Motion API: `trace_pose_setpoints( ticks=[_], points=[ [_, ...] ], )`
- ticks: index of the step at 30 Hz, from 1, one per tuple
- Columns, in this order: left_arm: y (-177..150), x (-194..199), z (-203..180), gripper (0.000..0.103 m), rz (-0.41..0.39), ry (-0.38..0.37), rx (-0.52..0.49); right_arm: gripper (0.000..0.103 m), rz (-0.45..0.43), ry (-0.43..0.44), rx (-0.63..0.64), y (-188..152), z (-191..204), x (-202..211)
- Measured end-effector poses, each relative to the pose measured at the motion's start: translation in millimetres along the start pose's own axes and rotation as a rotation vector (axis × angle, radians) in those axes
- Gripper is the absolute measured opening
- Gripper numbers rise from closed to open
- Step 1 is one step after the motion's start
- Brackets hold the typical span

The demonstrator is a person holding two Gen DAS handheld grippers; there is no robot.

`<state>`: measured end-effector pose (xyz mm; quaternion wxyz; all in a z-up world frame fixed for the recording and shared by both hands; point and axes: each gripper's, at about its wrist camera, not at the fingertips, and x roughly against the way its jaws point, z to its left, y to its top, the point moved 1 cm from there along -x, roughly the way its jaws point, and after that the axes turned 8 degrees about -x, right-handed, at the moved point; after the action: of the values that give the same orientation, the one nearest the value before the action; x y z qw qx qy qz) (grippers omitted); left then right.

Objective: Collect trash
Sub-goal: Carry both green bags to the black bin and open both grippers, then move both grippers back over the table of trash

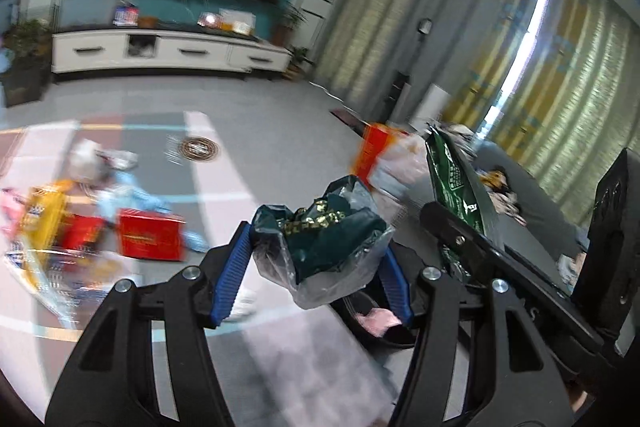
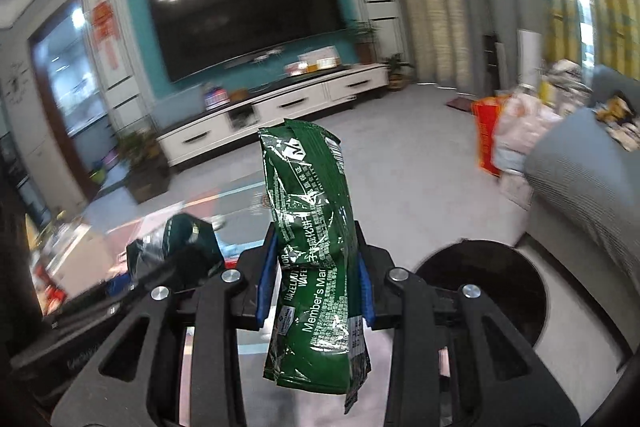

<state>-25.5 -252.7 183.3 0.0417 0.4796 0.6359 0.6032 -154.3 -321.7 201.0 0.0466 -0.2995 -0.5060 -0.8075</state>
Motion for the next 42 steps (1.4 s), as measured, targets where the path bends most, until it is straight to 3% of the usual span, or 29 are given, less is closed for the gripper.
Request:
trace_pose_setpoints(
  ticks=[7, 13, 20, 27, 30, 31, 32, 34, 37, 42],
  points=[
    [-13, -65, -45, 0.061, 0.093, -0.105, -0.016, 0.035, -0.004, -0.157, -0.147, 4, -71, -3],
    [-35, -127, -63, 0.061, 0.229, -0.224, 0.013, 0.035, 0.021, -0.267, -0.272, -3, -115, -13],
    [-60, -177, -83, 0.061, 0.327, -0.280, -0.011, 0.035, 0.090, -0.393, -0.369, -15, -160, -35],
    [-84, -216, -98, 0.062, 0.412, -0.288, -0.025, 0.035, 0.167, -0.451, -0.467, -32, -193, -57],
    [-91, -226, -100, 0.066, 0.436, -0.283, -0.014, 0.035, 0.223, -0.450, -0.497, -40, -203, -70],
    [-92, -228, -100, 0.072, 0.437, -0.282, -0.013, 0.035, 0.231, -0.451, -0.509, -41, -206, -72],
    [-93, -229, -100, 0.085, 0.434, -0.283, -0.012, 0.036, 0.236, -0.452, -0.520, -42, -208, -73],
    [-91, -224, -99, 0.097, 0.398, -0.277, -0.015, 0.047, 0.237, -0.448, -0.546, -44, -210, -72],
    [-86, -213, -97, 0.097, 0.378, -0.271, -0.027, 0.068, 0.215, -0.435, -0.578, -42, -209, -66],
    [-71, -180, -71, 0.100, 0.333, -0.230, 0.008, 0.082, 0.177, -0.431, -0.570, -37, -199, -55]
  ],
)
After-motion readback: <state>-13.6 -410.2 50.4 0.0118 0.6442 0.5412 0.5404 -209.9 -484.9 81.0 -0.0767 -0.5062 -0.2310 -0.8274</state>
